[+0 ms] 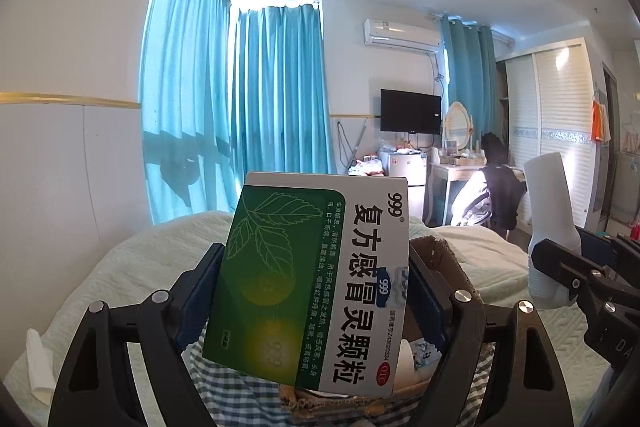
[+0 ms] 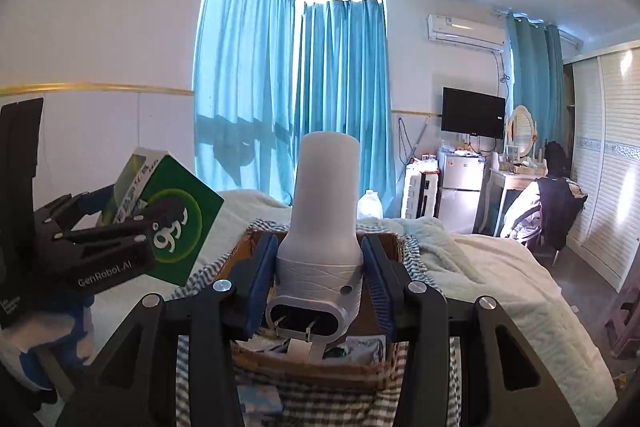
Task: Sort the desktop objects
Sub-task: 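Lift the medicine box and white device with both grippers over the box, then open both grippers to drop the medicine box and device into the box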
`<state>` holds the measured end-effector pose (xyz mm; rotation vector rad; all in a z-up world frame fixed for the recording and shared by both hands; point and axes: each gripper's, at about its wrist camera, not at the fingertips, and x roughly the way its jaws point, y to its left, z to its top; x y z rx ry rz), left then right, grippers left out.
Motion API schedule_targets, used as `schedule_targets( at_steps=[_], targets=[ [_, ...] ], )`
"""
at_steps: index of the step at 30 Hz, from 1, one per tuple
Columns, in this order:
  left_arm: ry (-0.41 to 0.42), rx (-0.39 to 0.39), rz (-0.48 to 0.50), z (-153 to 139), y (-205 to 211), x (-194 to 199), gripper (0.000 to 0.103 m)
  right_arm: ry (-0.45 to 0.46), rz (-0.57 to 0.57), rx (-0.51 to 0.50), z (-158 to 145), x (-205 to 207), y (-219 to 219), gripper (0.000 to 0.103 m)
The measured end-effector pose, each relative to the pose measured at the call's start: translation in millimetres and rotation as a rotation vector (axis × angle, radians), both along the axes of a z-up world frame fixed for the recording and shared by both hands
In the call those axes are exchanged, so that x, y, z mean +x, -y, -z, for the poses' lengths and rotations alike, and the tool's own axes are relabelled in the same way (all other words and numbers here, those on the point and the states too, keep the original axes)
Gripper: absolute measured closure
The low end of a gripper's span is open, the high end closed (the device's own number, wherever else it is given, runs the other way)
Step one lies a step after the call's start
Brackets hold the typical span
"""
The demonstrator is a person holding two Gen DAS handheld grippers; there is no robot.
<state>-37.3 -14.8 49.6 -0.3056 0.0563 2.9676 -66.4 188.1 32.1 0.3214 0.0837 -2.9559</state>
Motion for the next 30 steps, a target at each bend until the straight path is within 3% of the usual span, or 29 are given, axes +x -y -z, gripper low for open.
schedule_targets(
  at_steps=[5,15,24,26,28,30],
  targets=[
    [0.029,-0.017,0.015,16.6,-12.7,-31.5,0.018,0.018,0.003,0.014,11.4,-31.4,-0.2,0.060],
    [0.149,-0.036,0.023,70.6,-26.3,-96.8,0.018,0.123,0.004,0.013,65.1,-101.9,-9.2,0.060],
    [0.246,-0.041,0.012,108.7,-32.1,-128.7,0.014,0.228,0.024,0.050,108.9,-145.4,-13.9,0.059],
    [0.250,-0.037,0.005,111.9,-32.3,-129.1,0.013,0.213,0.053,0.068,112.9,-144.5,-15.3,0.051],
    [0.243,-0.035,0.011,112.6,-32.3,-127.0,0.004,0.199,0.056,0.054,113.8,-142.1,-21.0,0.042],
    [0.231,-0.041,0.005,111.4,-31.8,-123.3,0.004,0.191,0.065,0.050,113.8,-141.1,-24.8,0.041]
  ],
)
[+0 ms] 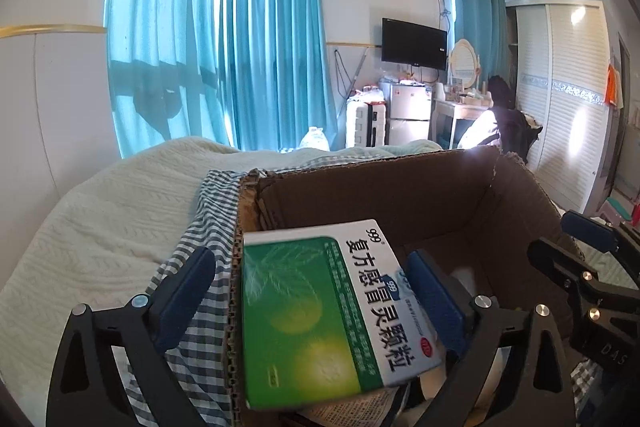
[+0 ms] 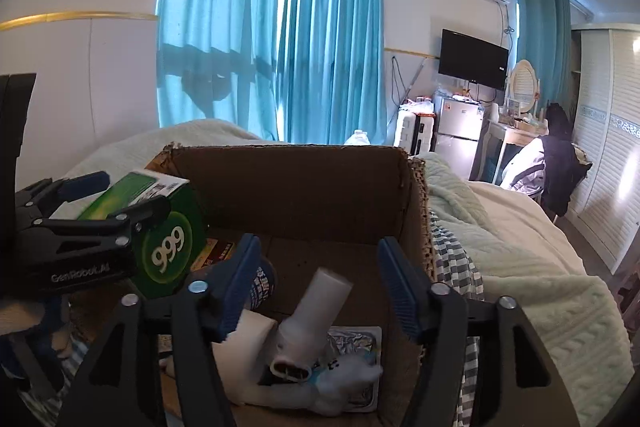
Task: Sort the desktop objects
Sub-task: 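Open both grippers to drop the medicine box and device into the box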
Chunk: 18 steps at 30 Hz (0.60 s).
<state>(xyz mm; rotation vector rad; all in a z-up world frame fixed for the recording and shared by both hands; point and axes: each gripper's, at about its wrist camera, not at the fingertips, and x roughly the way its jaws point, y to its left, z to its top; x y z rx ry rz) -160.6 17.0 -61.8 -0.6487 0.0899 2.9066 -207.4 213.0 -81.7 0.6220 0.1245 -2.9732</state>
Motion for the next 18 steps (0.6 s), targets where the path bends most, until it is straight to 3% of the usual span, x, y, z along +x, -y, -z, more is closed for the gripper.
schedule_targets(
  at_steps=[6,18],
  targets=[
    [-0.024,0.011,0.008,-14.5,4.4,14.4,0.000,-0.009,0.024,-0.032,-8.6,7.7,-7.9,0.040],
    [-0.105,0.000,-0.026,-56.3,20.6,69.9,0.000,-0.087,0.008,-0.078,-45.1,76.7,1.1,0.024]
  ],
)
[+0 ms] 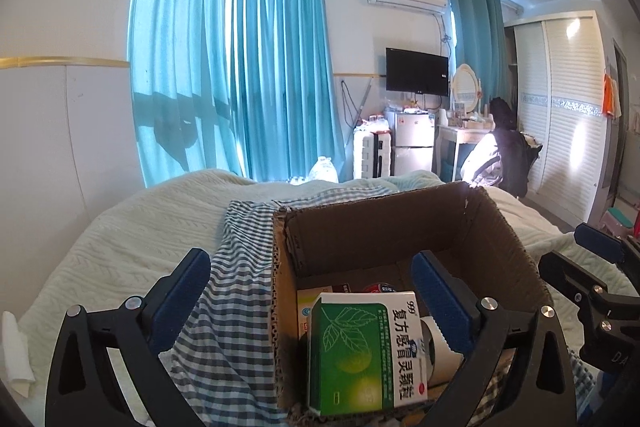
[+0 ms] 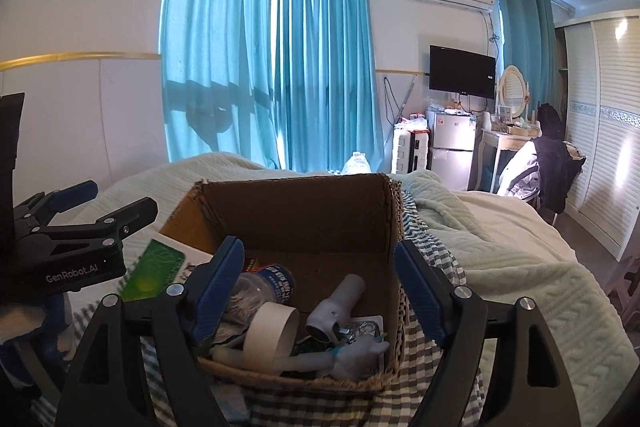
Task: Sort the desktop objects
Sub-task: 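Open both grippers to drop the medicine box and device into the box, then move both grippers back toward the remaining items on the cloth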
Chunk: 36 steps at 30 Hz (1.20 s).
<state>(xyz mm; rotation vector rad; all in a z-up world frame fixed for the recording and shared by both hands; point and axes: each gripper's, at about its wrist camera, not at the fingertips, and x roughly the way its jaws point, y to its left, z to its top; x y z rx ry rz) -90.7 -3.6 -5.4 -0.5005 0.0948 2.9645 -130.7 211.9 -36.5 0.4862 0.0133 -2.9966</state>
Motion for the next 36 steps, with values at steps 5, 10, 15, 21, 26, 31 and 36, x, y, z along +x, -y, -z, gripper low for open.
schedule_targets(
  at_steps=[5,10,15,21,26,31,36],
  targets=[
    [-0.016,0.002,-0.006,-5.1,9.9,24.9,0.000,-0.026,-0.009,0.000,-8.3,26.5,2.8,0.016],
    [-0.001,0.018,-0.012,2.0,18.0,40.2,0.000,-0.055,0.000,-0.002,-8.3,51.9,2.9,0.011],
    [0.011,0.026,-0.002,8.6,20.6,53.3,0.000,-0.046,0.001,-0.001,3.3,72.4,0.1,0.010],
    [0.027,0.036,0.005,22.0,20.7,59.9,0.000,-0.051,-0.005,0.001,12.7,91.9,2.2,0.010],
    [0.062,0.044,0.005,35.5,20.8,67.1,0.000,-0.033,0.009,0.030,25.1,96.2,5.8,0.010],
    [0.120,0.010,0.043,79.4,21.3,81.4,0.000,0.032,0.002,0.041,48.4,89.0,8.6,0.010],
    [0.157,-0.053,0.102,116.1,10.6,73.8,0.000,0.107,-0.024,0.029,72.4,79.0,14.8,0.010]
  ],
)
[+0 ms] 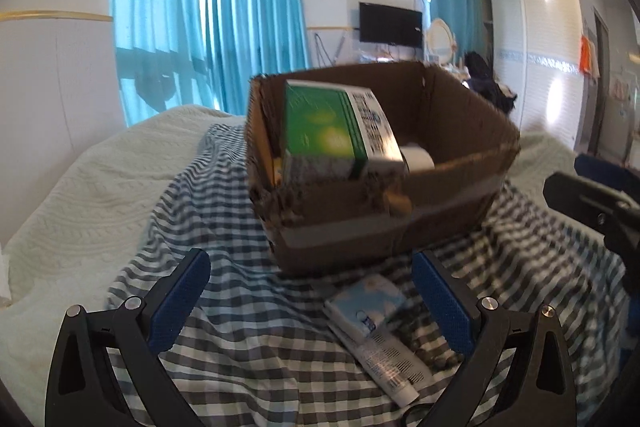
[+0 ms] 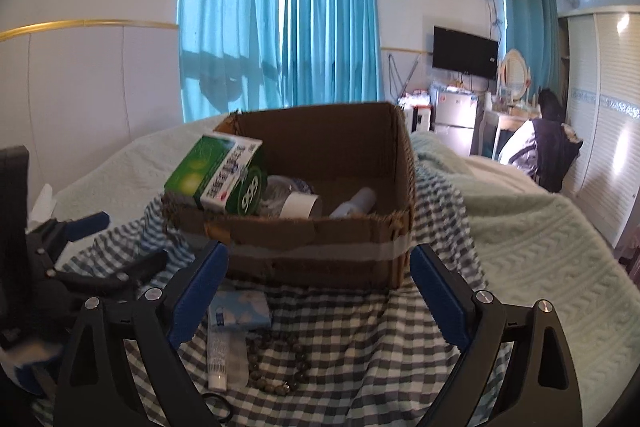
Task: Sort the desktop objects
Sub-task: 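Move both grippers back toward the remaining items on the cloth, then grasp the blue tissue pack with the left gripper while the right grasps the bead bracelet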
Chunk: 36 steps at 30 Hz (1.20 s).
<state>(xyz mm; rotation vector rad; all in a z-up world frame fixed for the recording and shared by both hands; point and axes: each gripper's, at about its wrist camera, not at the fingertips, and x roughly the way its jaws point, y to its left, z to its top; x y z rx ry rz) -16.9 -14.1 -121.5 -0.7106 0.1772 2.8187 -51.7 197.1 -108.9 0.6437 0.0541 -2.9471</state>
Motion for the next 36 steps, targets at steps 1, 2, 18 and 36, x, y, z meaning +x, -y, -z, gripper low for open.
schedule_targets(
  at_steps=[1,2,18,36],
  targets=[
    [0.004,-0.007,0.007,3.7,-1.6,-1.8,0.000,0.008,-0.002,0.008,4.1,-1.2,1.3,0.011],
    [0.007,-0.014,0.012,7.5,-3.4,-3.6,0.000,0.018,-0.003,0.013,6.7,-2.4,1.7,0.013],
    [0.162,-0.069,0.085,64.3,-18.2,-44.6,0.006,0.362,-0.054,0.040,90.4,-40.6,5.0,0.051],
    [0.232,-0.223,0.155,99.3,-45.9,-56.6,0.036,0.535,-0.021,0.214,138.7,-56.0,22.1,0.080]
  ],
)
